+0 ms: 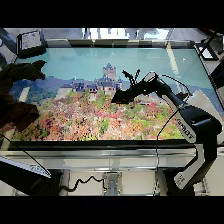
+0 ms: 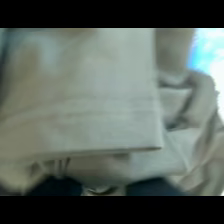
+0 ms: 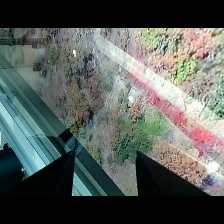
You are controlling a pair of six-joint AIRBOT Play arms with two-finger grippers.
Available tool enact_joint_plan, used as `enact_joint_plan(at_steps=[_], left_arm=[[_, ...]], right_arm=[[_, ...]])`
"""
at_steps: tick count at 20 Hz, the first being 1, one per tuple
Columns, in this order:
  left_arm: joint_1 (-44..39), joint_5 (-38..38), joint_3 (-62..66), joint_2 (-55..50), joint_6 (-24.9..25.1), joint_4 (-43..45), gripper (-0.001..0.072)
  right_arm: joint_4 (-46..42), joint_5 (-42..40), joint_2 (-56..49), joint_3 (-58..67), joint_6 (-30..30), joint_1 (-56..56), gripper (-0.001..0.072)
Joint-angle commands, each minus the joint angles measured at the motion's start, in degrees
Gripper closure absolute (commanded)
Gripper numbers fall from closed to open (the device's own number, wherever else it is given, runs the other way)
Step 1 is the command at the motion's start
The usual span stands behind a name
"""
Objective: Fold the shirts.
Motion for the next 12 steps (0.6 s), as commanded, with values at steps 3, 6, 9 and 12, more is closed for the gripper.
enact_joint_plan(at_steps=[3, 6, 9, 12], left_arm=[[-2.0, 3.5, 0.2, -1.6, 3.2, -13.7, 0.0695], [-4.2, -2.4, 0.2, -1.6, 8.5, -28.6, 0.0697], [-10.2, -6.9, 0.2, -0.7, 13.5, -45.4, 0.0698], [-22.1, -7.0, 0.2, 2.3, 15.3, -49.0, 0.0698]], right_arm=[[4.9, -3.7, 0.0, 0.0, -1.9, 0.0, 0.0278], [4.5, -6.8, 0.0, 0.0, -2.9, 0.0, 0.0303], [3.8, -10.1, 0.0, 0.0, -2.9, -0.2, 0.0324], [3.3, -10.5, 0.0, 0.1, -3.3, -1.0, 0.0324]])
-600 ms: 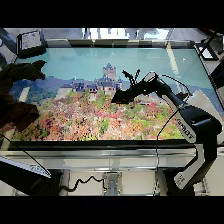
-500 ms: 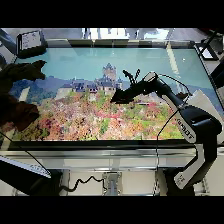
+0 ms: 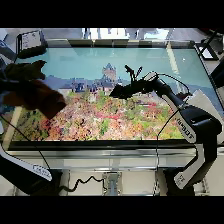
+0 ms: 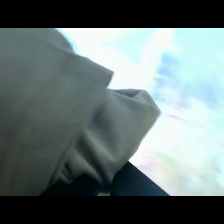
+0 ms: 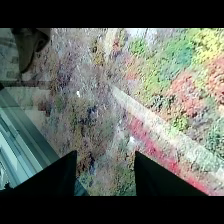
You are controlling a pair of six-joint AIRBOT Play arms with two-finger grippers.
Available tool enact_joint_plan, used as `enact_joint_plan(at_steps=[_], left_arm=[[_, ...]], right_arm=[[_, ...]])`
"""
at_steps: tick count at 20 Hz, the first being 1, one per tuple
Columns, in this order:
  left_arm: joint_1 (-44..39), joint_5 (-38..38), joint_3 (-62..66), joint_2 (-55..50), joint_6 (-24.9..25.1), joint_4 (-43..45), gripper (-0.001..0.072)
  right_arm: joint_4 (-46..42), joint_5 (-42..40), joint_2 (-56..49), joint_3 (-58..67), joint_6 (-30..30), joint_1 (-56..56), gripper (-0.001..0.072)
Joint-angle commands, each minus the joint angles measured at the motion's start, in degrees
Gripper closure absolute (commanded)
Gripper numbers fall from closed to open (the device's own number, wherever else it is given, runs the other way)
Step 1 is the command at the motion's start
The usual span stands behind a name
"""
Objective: Fold the shirts.
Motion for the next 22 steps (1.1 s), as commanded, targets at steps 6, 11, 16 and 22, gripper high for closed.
enact_joint_plan(at_steps=[6, 11, 16, 22], left_arm=[[-34.6, -2.2, 0.1, 3.1, 4.2, -6.4, 0.0698], [-49.5, -2.6, 0.0, 1.0, -2.6, 19.0, 0.0697], [-51.2, -5.1, 0.1, -2.3, -6.2, 23.1, -0.0001], [-44.3, -7.5, 7.1, -2.0, -8.7, 25.4, 0.0003]], right_arm=[[-5.8, 2.6, 0.0, 0.2, 0.5, -6.2, 0.0324], [-11.6, 9.4, 0.0, 0.2, 2.9, -12.9, 0.0336], [-12.7, 12.3, 0.3, 0.2, 2.8, -17.1, 0.0335], [-12.0, 9.9, 0.8, 0.4, 2.6, -19.5, 0.0293]])
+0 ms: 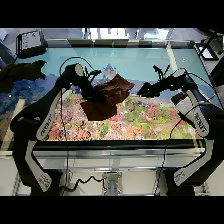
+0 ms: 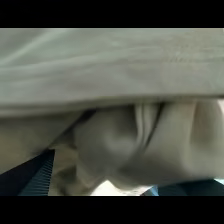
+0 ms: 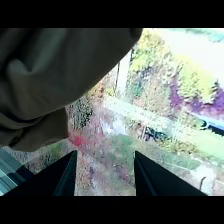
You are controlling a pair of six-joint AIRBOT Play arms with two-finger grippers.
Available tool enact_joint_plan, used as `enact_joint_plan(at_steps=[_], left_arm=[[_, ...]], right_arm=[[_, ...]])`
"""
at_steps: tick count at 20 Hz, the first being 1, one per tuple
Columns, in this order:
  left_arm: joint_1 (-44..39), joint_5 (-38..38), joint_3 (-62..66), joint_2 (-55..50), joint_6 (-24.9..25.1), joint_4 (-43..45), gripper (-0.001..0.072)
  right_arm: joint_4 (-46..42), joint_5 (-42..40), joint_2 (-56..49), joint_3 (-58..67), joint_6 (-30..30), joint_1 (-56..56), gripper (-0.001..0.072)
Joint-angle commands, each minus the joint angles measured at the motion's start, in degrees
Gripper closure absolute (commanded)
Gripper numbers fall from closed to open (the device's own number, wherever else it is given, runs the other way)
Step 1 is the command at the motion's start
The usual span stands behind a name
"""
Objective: Fold the shirts.
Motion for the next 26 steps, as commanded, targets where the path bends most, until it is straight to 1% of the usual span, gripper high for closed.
enact_joint_plan(at_steps=[1, 2, 4, 6, 9, 10, 11, 14, 17, 21, 26], left_arm=[[4.8, -1.3, 5.0, 0.0, -3.0, 2.2, 0.0003], [6.6, -1.7, 5.6, 0.0, -4.1, 2.2, 0.0003], [10.3, -4.9, 5.5, -0.8, -6.5, 2.2, 0.0003], [13.3, -9.4, 5.5, -2.3, -6.5, 2.2, 0.0003], [16.2, -10.3, 5.5, -2.9, -6.1, 1.4, 0.0004], [16.8, -10.4, 5.5, -2.9, -4.9, -1.3, 0.0009], [17.2, -10.2, 5.5, -3.0, -4.9, -2.6, 0.0008], [17.2, -9.6, 5.5, -5.1, -6.5, 1.7, 0.0008], [17.1, -8.6, 5.5, -9.2, -6.4, -3.3, 0.0008], [16.8, -5.0, 5.5, -12.1, -6.0, -0.2, 0.0008], [16.8, -0.7, 5.5, -12.8, -5.6, -1.3, 0.0021]], right_arm=[[1.0, -1.8, 0.0, 0.2, -0.1, -0.7, 0.0293], [2.0, -2.1, -0.2, 0.1, -0.1, -0.6, 0.0288], [3.2, -2.1, -0.6, 0.1, -0.1, -0.2, 0.0286], [3.8, -2.3, -0.7, 0.1, -0.1, 0.5, 0.0286], [3.6, -2.5, -0.7, 0.1, -0.2, 1.6, 0.0286], [3.5, -3.0, -0.7, 0.1, -0.1, 1.8, 0.0287], [3.4, -3.8, -0.7, 0.1, -0.1, 2.0, 0.0287], [3.8, -4.8, -0.7, 0.1, -0.1, 2.7, 0.0287], [3.8, -4.6, -0.7, 0.1, -0.2, 2.9, 0.0287], [3.8, -4.6, -0.7, 0.1, -1.1, 2.8, 0.0287], [3.9, -5.7, -0.7, 0.2, -1.3, 2.8, 0.0287]])
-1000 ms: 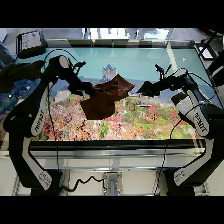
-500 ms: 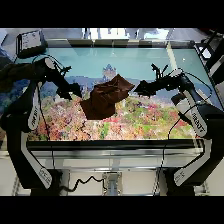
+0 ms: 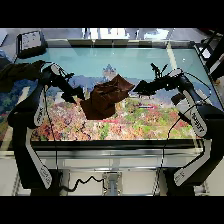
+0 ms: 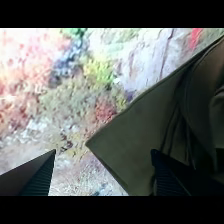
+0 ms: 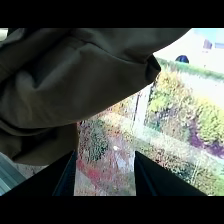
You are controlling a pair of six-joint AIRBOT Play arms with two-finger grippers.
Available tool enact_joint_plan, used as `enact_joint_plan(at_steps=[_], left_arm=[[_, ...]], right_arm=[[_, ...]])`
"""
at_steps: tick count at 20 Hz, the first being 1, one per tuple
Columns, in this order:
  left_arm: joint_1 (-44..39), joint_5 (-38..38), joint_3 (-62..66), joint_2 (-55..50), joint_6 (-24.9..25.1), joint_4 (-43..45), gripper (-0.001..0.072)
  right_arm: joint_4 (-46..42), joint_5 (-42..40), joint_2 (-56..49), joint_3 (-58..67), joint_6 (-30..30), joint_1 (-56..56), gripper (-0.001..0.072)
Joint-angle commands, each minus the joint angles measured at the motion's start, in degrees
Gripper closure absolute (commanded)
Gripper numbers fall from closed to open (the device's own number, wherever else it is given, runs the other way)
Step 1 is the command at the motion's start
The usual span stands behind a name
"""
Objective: Fold the shirts.
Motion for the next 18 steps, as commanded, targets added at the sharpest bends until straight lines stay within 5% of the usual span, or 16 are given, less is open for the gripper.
enact_joint_plan(at_steps=[1, 4, 7, 12, 18], left_arm=[[0.0, 4.5, 0.0, -0.9, 0.5, -0.2, 0.0070], [-0.1, 4.1, 0.0, -0.9, 1.7, -2.2, 0.0486], [-0.1, 3.0, 0.0, -0.9, 2.0, -2.8, 0.0690], [0.0, -1.2, 0.0, -0.9, 1.8, -3.0, 0.0692], [0.0, -2.3, 0.0, -0.9, 0.5, -3.2, 0.0691]], right_arm=[[0.1, -0.5, 0.0, 0.0, -0.5, 0.1, 0.0287], [0.5, -0.6, 0.0, 0.0, -0.5, 0.0, 0.0287], [0.5, -2.1, 0.0, 0.0, -1.3, 0.0, 0.0287], [1.3, -4.9, -2.0, 0.0, 2.2, -0.2, 0.0287], [14.7, -5.2, -10.4, 0.9, 2.6, -0.7, 0.0288]])
